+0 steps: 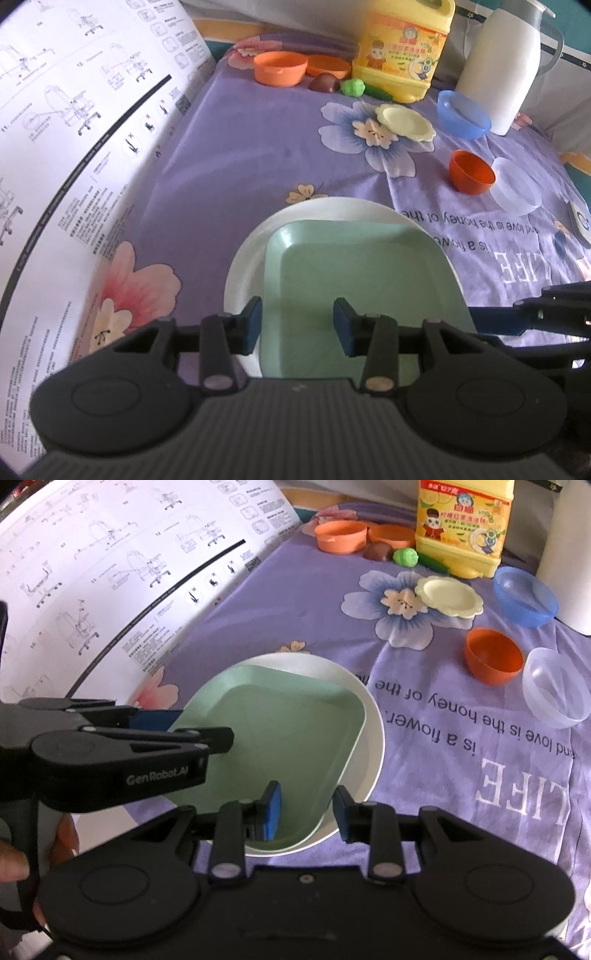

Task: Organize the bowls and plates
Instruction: 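Carry the green tray with both grippers and lower it onto the white plate, then open both grippers and release the green tray on the plate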

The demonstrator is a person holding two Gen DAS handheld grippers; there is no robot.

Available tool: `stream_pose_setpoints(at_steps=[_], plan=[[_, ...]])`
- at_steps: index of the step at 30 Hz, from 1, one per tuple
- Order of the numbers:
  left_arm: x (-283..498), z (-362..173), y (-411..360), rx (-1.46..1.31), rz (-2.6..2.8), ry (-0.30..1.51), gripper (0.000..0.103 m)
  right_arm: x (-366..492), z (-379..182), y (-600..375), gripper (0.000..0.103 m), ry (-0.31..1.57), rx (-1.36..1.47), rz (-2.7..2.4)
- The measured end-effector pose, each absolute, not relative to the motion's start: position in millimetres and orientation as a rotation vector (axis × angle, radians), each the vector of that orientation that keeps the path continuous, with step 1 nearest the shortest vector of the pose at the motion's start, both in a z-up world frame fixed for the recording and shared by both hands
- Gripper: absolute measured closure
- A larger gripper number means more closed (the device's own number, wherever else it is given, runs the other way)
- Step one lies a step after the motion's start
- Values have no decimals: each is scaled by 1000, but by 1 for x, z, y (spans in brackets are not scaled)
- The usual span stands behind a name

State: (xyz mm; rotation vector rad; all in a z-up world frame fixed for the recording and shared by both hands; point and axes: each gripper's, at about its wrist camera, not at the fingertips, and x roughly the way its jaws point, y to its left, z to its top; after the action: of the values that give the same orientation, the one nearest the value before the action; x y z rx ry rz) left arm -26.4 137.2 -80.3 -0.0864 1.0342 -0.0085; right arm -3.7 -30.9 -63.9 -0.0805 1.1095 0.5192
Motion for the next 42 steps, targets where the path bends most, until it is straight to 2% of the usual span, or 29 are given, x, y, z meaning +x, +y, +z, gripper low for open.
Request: stream_pose_setpoints(at_steps=[16, 17, 18, 19, 20, 21, 24, 26, 29, 42], plan=[[-19, -91, 137, -84, -23, 1060, 59, 2, -73, -28, 70, 1139, -74, 516], [-19, -91, 137, -83, -28, 1062, 55, 3, -73, -29, 64, 1141, -73, 516], [-19, -90, 136, -83, -30, 1063, 40, 3, -73, -29, 58, 1142, -69, 520], [-20, -88, 135, -76, -22, 1057, 30, 2, -72, -29, 41, 1138, -65, 525], [-21, -84, 135, -64, -7, 1040, 13, 1, -70, -29, 27, 1127, -65, 528], [-22, -80, 134, -47, 4, 1021, 5, 0, -67, -28, 23, 1111, -79, 526], [-23, -70, 132, -13, 15, 983, 0, -5, -60, -26, 19, 1068, -104, 533], [-22, -67, 133, -8, 16, 980, 0, -4, -57, -28, 10, 1059, -105, 532], [-20, -66, 134, -16, 23, 994, 0, -4, -53, -32, 1, 1039, -94, 517], [-17, -58, 136, -49, 27, 1024, 0, -5, -46, -42, 0, 1034, -76, 484]])
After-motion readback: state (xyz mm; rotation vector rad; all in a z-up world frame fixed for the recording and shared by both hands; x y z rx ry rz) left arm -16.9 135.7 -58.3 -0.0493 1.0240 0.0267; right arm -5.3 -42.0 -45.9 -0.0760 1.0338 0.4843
